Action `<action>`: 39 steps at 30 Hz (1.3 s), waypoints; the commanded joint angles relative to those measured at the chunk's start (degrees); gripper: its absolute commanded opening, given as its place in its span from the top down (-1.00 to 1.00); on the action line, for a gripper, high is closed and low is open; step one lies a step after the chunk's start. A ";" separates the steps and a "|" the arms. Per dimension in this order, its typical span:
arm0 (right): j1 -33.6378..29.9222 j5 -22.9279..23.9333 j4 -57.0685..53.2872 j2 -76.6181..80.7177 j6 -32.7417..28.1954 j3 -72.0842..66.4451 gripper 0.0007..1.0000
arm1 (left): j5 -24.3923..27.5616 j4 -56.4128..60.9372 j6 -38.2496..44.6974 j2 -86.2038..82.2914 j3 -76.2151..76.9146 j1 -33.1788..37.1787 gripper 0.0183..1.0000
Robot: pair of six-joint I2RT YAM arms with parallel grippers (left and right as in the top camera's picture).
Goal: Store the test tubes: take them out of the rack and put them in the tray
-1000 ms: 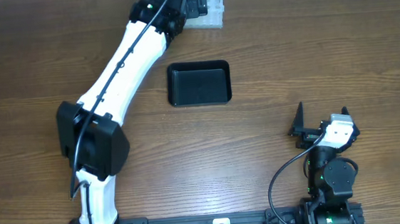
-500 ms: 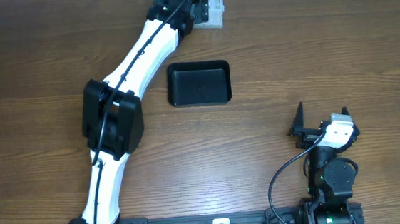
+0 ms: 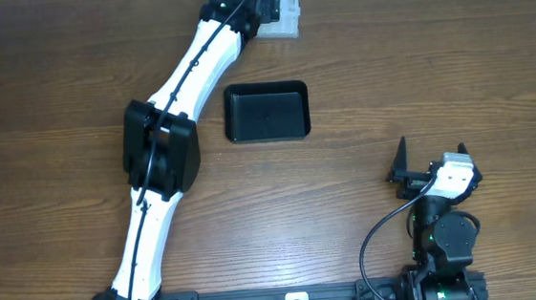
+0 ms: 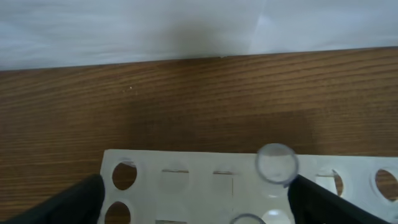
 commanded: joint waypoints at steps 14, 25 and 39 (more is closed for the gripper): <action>0.00 0.55 -0.04 -0.57 0.17 -0.33 -0.98 | 3.61 -0.31 0.63 0.70 1.55 0.61 -0.66; 0.00 0.55 -0.04 -0.57 0.17 -0.33 -0.99 | 3.61 -3.52 0.20 -1.46 1.55 0.61 -0.48; 0.00 0.55 -0.04 -0.57 0.17 -0.33 -0.98 | 3.61 -3.50 -0.04 -2.38 1.55 0.59 -0.08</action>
